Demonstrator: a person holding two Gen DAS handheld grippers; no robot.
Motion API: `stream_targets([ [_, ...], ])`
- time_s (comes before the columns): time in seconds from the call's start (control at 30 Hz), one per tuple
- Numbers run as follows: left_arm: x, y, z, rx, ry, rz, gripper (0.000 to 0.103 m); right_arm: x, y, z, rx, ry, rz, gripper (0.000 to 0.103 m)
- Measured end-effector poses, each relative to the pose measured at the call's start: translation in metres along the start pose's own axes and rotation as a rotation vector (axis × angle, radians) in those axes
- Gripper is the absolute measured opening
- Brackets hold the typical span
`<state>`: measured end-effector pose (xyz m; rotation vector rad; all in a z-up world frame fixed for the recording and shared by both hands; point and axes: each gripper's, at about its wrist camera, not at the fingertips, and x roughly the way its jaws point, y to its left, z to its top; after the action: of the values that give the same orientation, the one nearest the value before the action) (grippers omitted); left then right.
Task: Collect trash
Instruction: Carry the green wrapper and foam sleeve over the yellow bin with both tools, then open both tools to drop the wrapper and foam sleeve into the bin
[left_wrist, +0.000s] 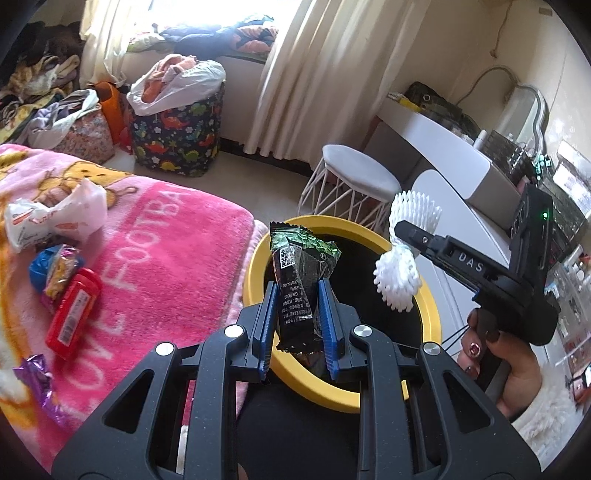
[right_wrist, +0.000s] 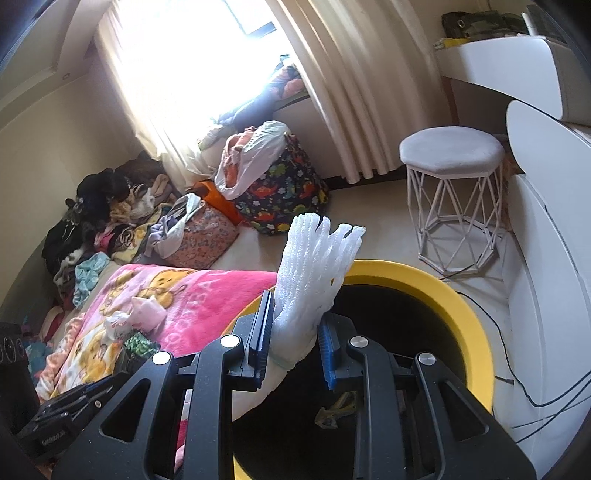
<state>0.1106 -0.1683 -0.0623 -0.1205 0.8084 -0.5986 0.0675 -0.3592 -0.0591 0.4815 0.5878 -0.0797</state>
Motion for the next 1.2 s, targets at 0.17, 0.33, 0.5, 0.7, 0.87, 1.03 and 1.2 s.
stream_targets([
  [0.17,0.007,-0.006,-0.002,0.009,0.017,-0.005,0.016,0.001,-0.009,0.001,0.005,-0.002,-0.023,0.022],
  [0.33,0.014,-0.010,-0.002,0.018,0.033,-0.008,0.016,0.003,-0.016,0.001,0.000,0.003,-0.047,0.022],
  [0.5,0.022,-0.014,-0.005,0.026,0.051,-0.008,0.016,0.008,-0.022,0.000,-0.012,0.021,-0.073,0.022],
  [0.7,0.032,-0.015,-0.006,0.029,0.070,-0.008,0.016,0.013,-0.032,-0.002,-0.008,0.036,-0.089,0.022],
  [0.87,0.042,-0.017,-0.004,0.036,0.081,-0.006,0.016,0.017,-0.033,-0.005,-0.019,0.051,-0.095,0.022],
  [1.03,0.049,-0.018,0.000,0.036,0.078,-0.003,0.016,0.020,-0.032,-0.007,-0.033,0.068,-0.099,0.022],
  [1.2,0.052,-0.017,0.002,0.029,0.076,-0.002,0.017,0.025,-0.034,-0.009,-0.024,0.090,-0.091,0.028],
])
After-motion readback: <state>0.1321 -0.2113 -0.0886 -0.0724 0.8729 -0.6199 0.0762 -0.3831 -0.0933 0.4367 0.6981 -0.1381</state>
